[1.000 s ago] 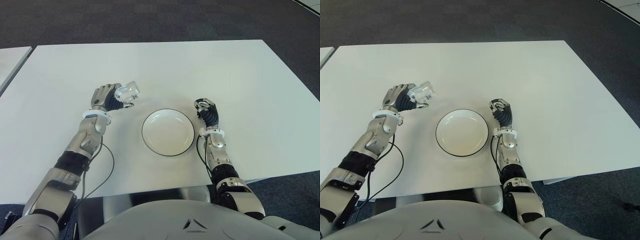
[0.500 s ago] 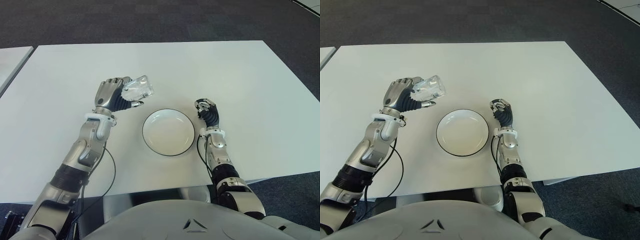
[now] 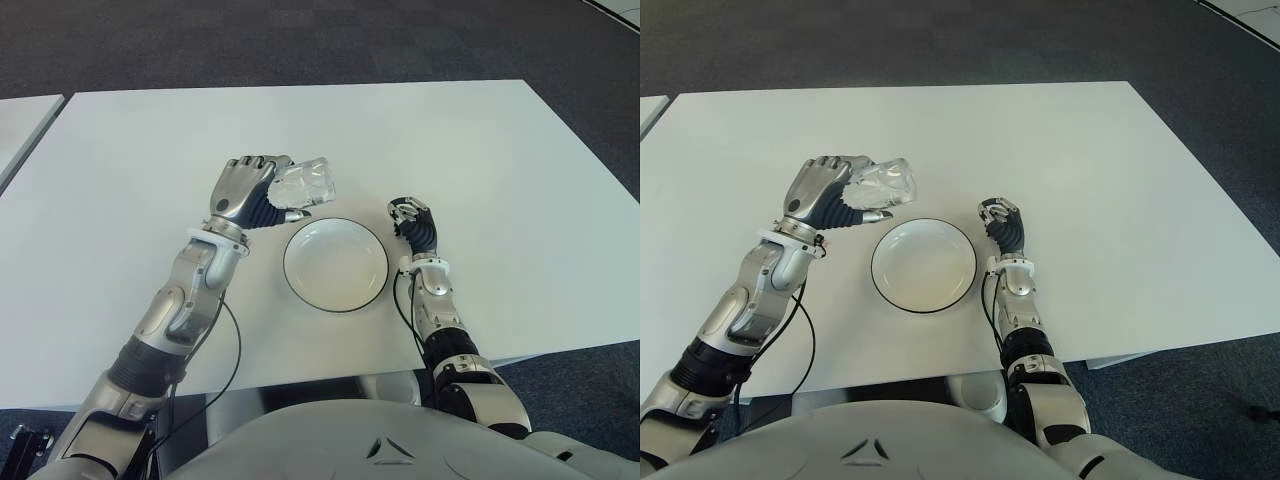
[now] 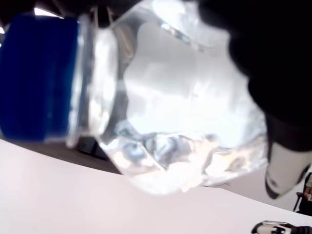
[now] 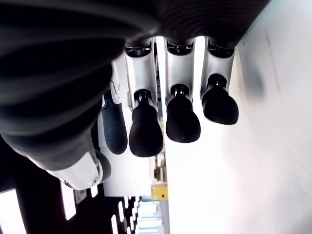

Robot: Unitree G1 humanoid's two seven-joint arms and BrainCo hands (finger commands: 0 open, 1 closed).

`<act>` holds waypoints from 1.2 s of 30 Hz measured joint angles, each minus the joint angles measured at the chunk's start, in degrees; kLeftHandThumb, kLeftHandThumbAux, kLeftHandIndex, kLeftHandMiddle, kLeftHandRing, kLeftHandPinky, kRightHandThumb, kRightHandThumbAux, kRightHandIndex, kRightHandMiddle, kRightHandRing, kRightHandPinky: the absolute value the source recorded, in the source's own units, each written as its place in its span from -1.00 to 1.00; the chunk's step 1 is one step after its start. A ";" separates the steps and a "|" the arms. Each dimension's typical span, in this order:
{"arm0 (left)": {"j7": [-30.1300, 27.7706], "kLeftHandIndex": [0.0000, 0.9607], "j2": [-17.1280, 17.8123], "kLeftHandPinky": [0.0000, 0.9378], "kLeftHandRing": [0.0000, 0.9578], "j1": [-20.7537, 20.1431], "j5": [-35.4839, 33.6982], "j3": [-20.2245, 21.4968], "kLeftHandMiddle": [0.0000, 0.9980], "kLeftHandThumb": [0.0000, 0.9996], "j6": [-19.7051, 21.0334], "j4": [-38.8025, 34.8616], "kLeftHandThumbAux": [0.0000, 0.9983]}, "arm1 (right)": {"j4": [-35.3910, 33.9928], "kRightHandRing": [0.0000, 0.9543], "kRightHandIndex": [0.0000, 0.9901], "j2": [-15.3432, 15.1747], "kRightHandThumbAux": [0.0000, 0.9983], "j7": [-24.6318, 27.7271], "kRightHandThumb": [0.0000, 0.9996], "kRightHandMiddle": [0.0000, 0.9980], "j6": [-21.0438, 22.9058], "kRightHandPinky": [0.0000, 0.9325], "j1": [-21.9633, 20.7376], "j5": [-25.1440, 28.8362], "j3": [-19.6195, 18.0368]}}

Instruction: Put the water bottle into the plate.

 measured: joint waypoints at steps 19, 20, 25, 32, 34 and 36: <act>-2.74 -0.17 -1.51 0.83 0.79 0.89 3.67 -7.28 0.09 0.70 -7.86 5.75 0.34 | 0.02 0.62 -0.11 -0.08 0.46 -0.04 0.41 0.58 0.00 0.65 0.04 -0.10 0.06; -3.04 -0.17 -1.74 0.83 0.79 0.68 4.09 -7.85 0.09 0.70 -7.86 6.84 0.34 | 0.02 0.62 -0.11 -0.11 0.46 -0.06 0.41 0.58 0.00 0.66 0.05 -0.17 0.08; -3.63 -0.17 -2.63 0.84 0.79 0.00 5.36 -10.08 0.09 0.70 -8.11 11.99 0.34 | 0.03 0.62 -0.11 -0.14 0.46 -0.05 0.41 0.58 0.00 0.66 0.05 -0.34 0.17; -0.46 -0.17 -4.45 0.86 0.79 -2.47 7.72 -13.03 0.09 0.70 -10.22 22.08 0.34 | 0.10 0.62 -0.11 -0.14 0.46 -0.01 0.41 0.59 0.00 0.68 0.05 -0.31 0.14; 1.29 -0.17 -4.87 0.86 0.80 -3.68 7.97 -13.42 0.09 0.70 -11.16 24.46 0.34 | 0.10 0.63 -0.11 -0.13 0.46 -0.02 0.41 0.59 0.00 0.68 0.05 -0.28 0.09; 2.28 -0.17 -5.37 0.86 0.80 -4.78 7.97 -13.74 0.09 0.70 -11.85 26.34 0.34 | 0.14 0.63 -0.11 -0.08 0.46 -0.03 0.41 0.59 0.00 0.68 0.03 -0.20 0.01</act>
